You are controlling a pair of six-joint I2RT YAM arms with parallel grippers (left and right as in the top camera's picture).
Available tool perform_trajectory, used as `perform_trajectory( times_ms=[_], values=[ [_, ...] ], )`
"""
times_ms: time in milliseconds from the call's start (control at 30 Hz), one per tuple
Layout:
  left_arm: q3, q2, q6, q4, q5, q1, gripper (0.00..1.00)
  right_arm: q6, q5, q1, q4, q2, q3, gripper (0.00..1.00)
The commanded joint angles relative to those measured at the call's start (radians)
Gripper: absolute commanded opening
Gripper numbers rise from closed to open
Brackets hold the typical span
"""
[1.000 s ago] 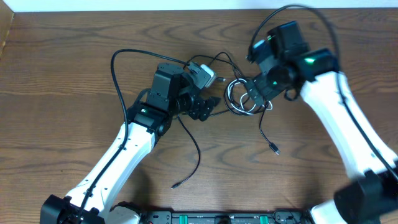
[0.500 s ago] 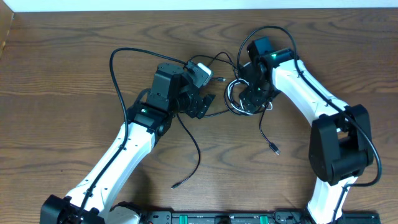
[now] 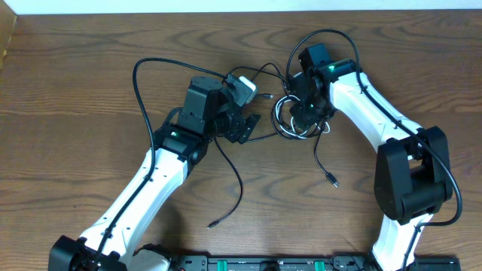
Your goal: Untangle cables
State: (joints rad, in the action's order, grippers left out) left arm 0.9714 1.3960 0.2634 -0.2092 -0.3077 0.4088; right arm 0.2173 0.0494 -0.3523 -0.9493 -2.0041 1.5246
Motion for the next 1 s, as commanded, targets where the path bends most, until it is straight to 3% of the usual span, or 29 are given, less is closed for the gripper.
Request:
perform_trajectory(
  times_ms=[0,633,667,767,800,967],
  values=[
    [0.005,0.001,0.013,0.000,0.013,0.001,0.83,-0.039,0.014,-0.005,0.034,0.005,-0.042,0.65],
    [0.005,0.001,0.013,-0.009,0.013,0.001,0.83,-0.068,0.014,-0.005,0.136,0.005,-0.143,0.63],
    [0.005,0.001,0.013,-0.011,0.013,0.001,0.83,-0.075,0.014,-0.005,0.140,0.005,-0.143,0.60],
    [0.005,0.001,0.013,-0.014,0.013,0.001,0.82,-0.109,0.014,-0.005,0.159,0.005,-0.143,0.36],
    [0.005,0.001,0.013,-0.014,0.013,0.001,0.83,-0.120,0.014,-0.005,0.167,0.005,-0.143,0.33],
    [0.005,0.001,0.013,-0.014,0.013,0.001,0.82,-0.158,0.013,-0.005,0.195,0.005,-0.143,0.38]
  ],
)
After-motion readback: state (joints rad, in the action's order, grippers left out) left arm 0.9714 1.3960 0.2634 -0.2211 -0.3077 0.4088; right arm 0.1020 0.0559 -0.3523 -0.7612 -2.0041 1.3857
